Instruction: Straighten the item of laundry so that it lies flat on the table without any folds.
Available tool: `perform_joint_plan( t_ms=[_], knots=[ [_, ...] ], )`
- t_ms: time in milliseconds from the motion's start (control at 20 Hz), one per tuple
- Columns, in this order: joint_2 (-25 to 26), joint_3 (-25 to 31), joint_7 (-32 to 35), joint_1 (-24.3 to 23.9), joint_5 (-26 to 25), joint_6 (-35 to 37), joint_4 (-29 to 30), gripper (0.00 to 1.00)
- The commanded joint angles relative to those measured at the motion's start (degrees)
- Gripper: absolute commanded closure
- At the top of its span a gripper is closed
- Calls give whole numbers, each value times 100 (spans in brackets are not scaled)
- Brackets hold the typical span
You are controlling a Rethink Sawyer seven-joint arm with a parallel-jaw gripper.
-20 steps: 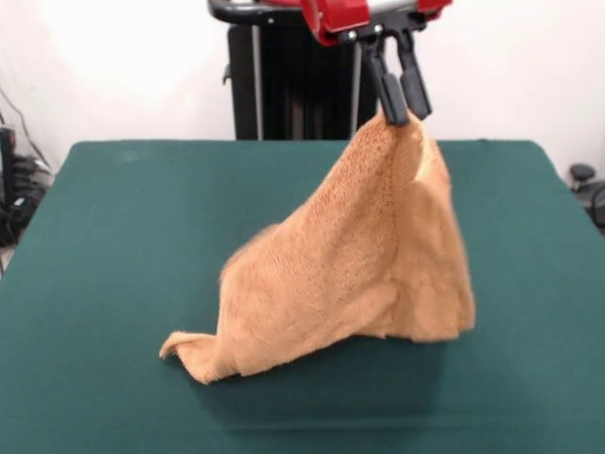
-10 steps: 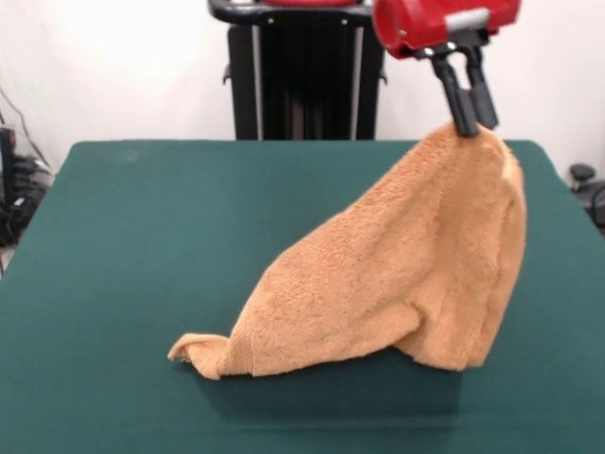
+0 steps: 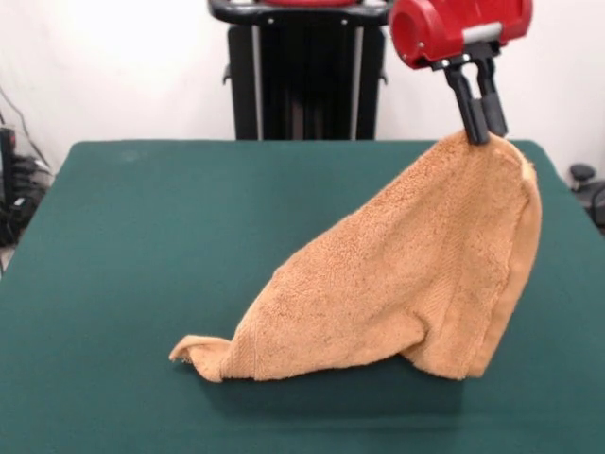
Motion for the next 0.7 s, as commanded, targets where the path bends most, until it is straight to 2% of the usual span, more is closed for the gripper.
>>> perform_joint_plan(
  t_ms=[50,700],
  knots=[
    [-180,-220,327,85,-84,736,285,100],
    [106,-886,413,778,-468,527,632,100]
  ],
)
